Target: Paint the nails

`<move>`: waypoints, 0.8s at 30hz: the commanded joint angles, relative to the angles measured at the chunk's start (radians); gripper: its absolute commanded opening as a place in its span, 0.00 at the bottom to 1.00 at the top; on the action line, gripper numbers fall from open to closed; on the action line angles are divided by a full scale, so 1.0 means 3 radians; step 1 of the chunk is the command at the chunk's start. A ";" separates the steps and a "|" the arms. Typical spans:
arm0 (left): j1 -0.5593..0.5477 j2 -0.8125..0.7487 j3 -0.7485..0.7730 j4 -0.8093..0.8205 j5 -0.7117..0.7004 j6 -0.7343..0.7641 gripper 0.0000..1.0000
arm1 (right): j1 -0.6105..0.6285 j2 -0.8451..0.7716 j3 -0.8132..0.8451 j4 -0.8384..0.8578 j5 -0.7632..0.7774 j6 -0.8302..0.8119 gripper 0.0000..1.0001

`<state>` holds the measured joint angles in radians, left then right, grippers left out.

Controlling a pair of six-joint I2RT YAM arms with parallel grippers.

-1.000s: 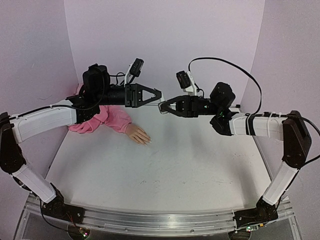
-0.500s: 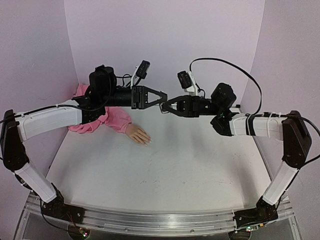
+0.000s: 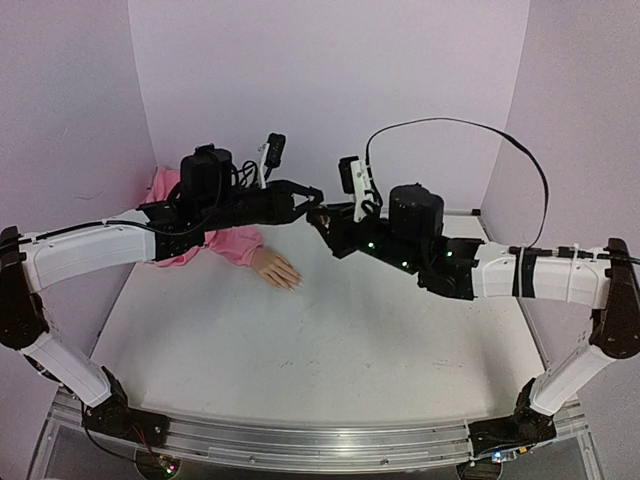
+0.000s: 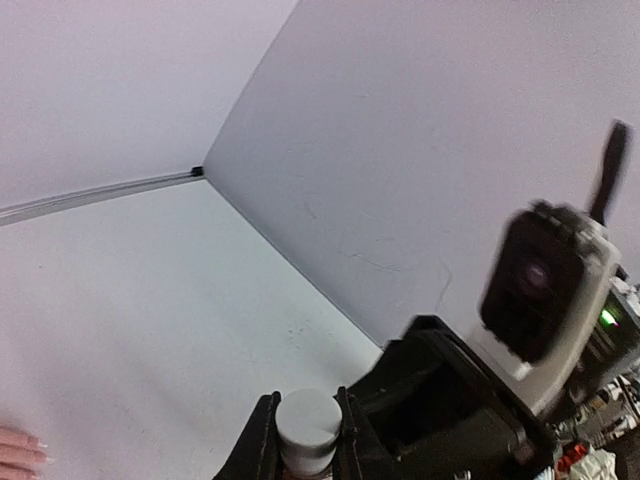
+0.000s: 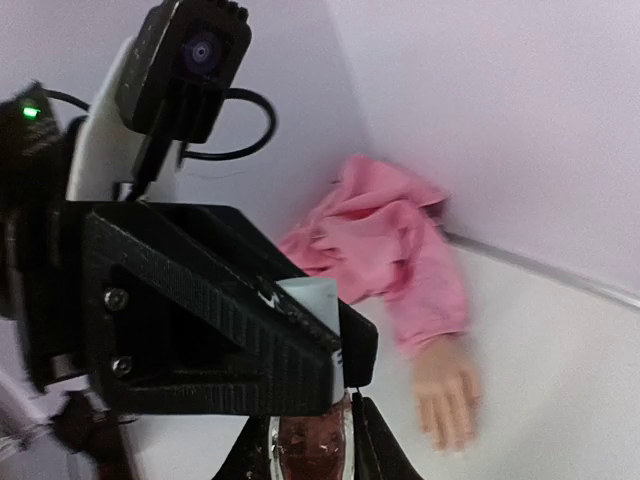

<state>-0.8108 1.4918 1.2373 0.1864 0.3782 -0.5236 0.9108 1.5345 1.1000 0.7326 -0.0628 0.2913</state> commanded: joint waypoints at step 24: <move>0.0229 -0.0467 -0.0133 -0.0012 0.0689 -0.0068 0.78 | -0.0679 0.0122 0.0228 0.0318 -0.3068 0.0241 0.00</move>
<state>-0.7574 1.3640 1.1828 0.0696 0.4290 -0.5491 0.7120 1.6176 1.1397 0.6189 -0.5476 0.1528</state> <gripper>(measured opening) 0.784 0.218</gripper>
